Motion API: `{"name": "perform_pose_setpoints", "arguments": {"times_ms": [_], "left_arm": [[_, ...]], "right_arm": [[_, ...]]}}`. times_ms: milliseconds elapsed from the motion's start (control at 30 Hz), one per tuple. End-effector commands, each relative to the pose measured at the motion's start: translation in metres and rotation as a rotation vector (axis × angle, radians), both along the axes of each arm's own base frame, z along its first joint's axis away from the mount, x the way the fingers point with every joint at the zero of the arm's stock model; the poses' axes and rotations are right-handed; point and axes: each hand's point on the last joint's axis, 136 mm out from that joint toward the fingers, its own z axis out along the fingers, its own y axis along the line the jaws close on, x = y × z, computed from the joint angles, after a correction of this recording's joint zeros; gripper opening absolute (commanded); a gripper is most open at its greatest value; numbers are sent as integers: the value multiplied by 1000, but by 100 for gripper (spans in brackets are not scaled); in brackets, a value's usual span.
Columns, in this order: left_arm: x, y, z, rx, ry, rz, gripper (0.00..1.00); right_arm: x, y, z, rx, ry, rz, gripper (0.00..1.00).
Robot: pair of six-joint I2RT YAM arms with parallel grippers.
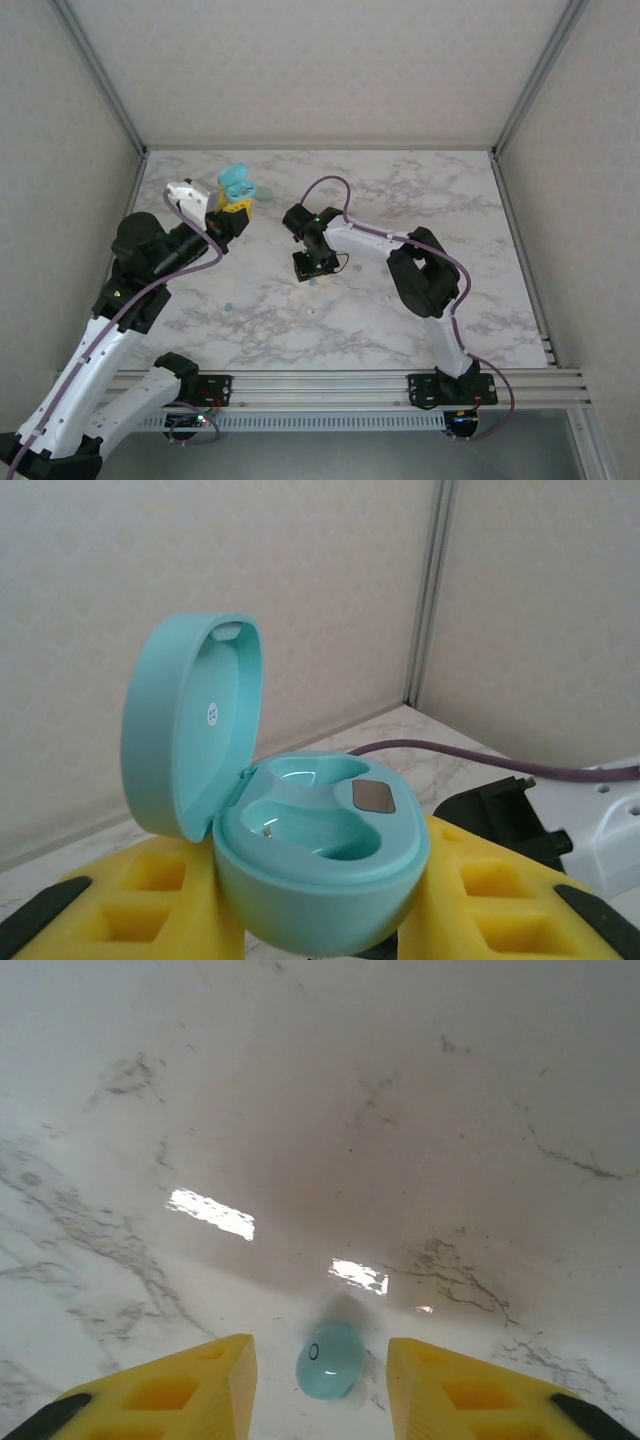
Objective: Insert the wireless bluetooth earbuds into the charging case
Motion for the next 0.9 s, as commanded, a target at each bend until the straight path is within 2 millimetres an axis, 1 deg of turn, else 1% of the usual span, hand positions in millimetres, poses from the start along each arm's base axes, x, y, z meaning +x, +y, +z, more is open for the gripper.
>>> {"name": "perform_pose_setpoints", "arguments": {"times_ms": [0,233,433,667,733,867], "left_arm": [[-5,-2,4,-17,-15,-18,29],[-5,-3,2,-15,-12,-20,29],[-4,-3,0,-9,-9,-18,29],[-5,-2,0,-11,-9,-17,29],[-5,-2,0,-9,-9,-17,29],[-4,-2,0,-15,-7,-18,29]], "right_arm": [[-2,-11,-3,-80,1,-32,39],[-4,-4,-8,-83,14,-36,37],[-5,-2,-12,-104,18,-29,34],[-4,-4,-16,-135,7,-15,32],[-4,-5,-18,-144,6,-11,29],[-2,-6,-21,-159,0,-5,30]]}}
